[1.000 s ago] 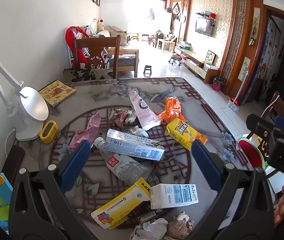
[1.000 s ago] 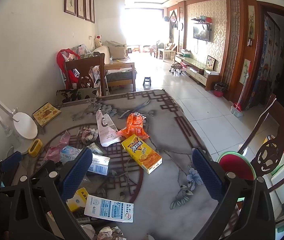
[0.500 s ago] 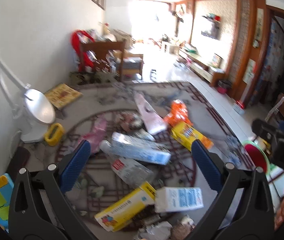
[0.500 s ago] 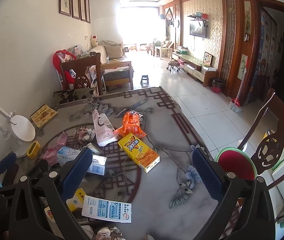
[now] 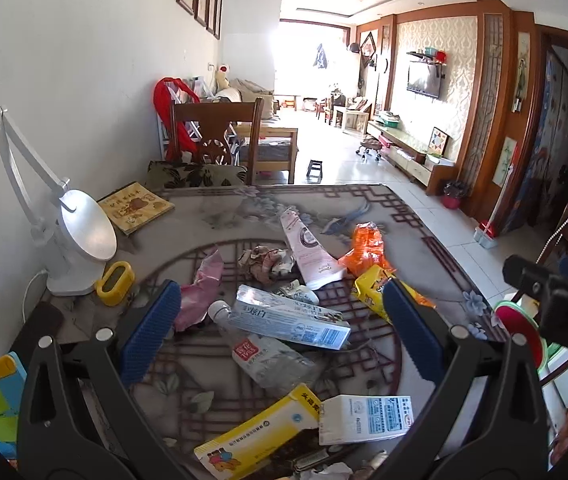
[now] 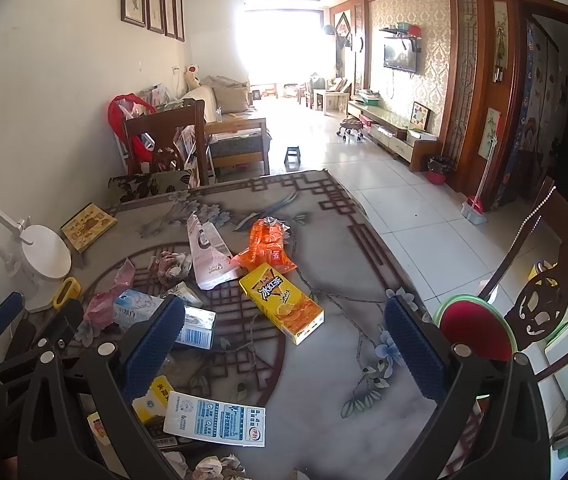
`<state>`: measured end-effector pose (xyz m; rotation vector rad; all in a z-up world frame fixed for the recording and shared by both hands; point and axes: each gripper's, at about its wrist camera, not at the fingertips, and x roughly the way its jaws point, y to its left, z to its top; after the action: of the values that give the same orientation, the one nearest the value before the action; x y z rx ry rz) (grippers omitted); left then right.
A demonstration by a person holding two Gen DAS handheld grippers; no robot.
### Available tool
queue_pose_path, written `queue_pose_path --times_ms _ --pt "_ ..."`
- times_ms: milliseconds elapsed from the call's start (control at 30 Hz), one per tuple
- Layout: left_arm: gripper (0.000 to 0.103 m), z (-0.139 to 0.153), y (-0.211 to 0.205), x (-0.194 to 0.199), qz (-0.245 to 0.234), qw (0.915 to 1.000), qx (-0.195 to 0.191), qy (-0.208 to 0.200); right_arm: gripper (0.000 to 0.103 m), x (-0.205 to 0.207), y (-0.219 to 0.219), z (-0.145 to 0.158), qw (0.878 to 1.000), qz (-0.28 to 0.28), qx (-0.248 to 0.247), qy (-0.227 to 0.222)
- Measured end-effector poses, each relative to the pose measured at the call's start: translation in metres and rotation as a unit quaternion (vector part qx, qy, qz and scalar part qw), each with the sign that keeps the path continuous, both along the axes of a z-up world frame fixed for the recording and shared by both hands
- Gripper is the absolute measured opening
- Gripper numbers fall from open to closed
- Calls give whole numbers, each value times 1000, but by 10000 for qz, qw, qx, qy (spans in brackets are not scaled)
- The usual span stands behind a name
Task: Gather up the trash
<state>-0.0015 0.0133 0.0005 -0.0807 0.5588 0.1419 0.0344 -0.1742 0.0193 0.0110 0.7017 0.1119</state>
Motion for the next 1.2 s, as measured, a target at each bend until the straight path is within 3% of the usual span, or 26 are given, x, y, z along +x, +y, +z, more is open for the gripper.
queue_pose_path --times_ms 1200 --pt "99 -4 10 -1 173 9996 -118 213 96 2 3 -7 9997 108 -116 208"
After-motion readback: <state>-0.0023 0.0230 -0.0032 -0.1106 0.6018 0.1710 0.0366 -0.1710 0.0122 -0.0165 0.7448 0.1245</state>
